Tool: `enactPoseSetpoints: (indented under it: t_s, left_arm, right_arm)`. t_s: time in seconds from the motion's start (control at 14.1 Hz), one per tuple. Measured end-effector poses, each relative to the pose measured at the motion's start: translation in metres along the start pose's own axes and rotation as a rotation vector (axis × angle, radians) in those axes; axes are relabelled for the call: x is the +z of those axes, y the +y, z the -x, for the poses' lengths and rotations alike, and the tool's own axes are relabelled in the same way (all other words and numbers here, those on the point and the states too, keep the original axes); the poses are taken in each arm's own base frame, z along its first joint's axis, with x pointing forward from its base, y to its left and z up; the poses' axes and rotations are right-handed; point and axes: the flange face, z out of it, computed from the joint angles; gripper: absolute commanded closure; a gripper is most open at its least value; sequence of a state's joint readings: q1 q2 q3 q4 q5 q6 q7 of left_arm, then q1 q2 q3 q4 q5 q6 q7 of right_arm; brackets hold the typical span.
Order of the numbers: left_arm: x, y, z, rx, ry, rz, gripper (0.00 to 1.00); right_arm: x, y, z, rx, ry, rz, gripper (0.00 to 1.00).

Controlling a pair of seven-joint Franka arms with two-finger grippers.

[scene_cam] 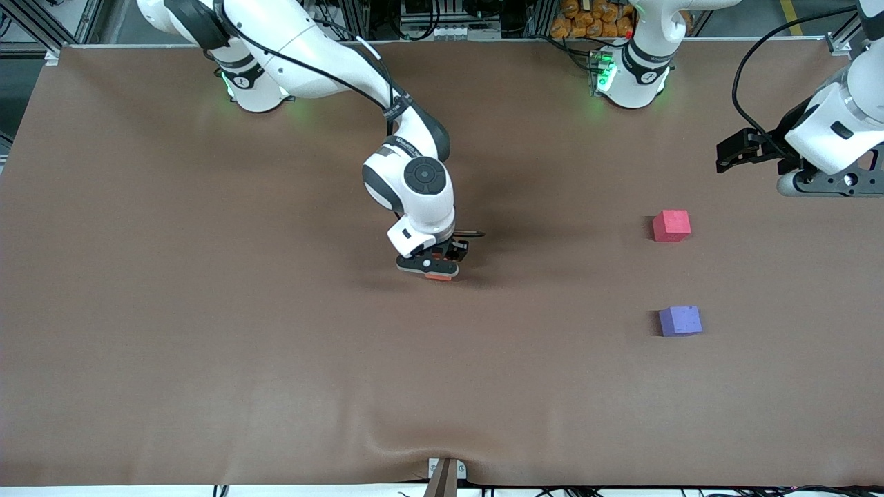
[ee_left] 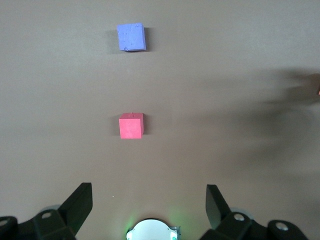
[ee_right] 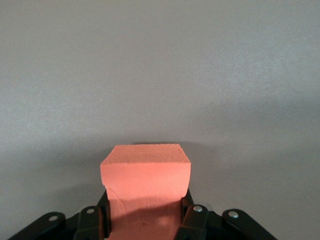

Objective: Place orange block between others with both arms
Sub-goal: 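Lift the orange cube and carry it to the table middle, then set down the orange cube while the left gripper reaches toward it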

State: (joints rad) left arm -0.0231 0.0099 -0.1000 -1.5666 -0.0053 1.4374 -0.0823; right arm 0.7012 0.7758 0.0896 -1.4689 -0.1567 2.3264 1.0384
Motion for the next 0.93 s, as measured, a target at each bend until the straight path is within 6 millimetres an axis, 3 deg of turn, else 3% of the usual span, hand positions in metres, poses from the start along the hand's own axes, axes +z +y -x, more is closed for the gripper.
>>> enactPoseSetpoints:
  t_s: [0.57, 0.64, 0.71, 0.78, 0.93]
  left_arm:
    - [0.0, -0.009, 0.0, -0.011, 0.001, -0.054, 0.0]
    - [-0.002, -0.009, 0.0, -0.009, 0.005, -0.06, 0.0]
    - [-0.004, -0.009, 0.0, -0.009, 0.009, -0.061, 0.0]
    - [-0.005, -0.009, 0.0, -0.011, 0.013, -0.064, 0.0]
    - [-0.006, -0.016, 0.0, -0.024, 0.015, -0.063, 0.0]
  right_arm:
    - [0.016, 0.005, -0.009, 0.01, 0.007, 0.016, 0.98]
    - [0.016, 0.005, -0.009, 0.009, 0.008, 0.015, 0.89]
    - [0.016, 0.005, -0.009, 0.008, 0.009, 0.015, 0.56]
    - [0.016, 0.005, -0.009, 0.007, 0.009, 0.015, 0.05]
    - [0.016, 0.005, -0.009, 0.007, 0.009, 0.016, 0.0]
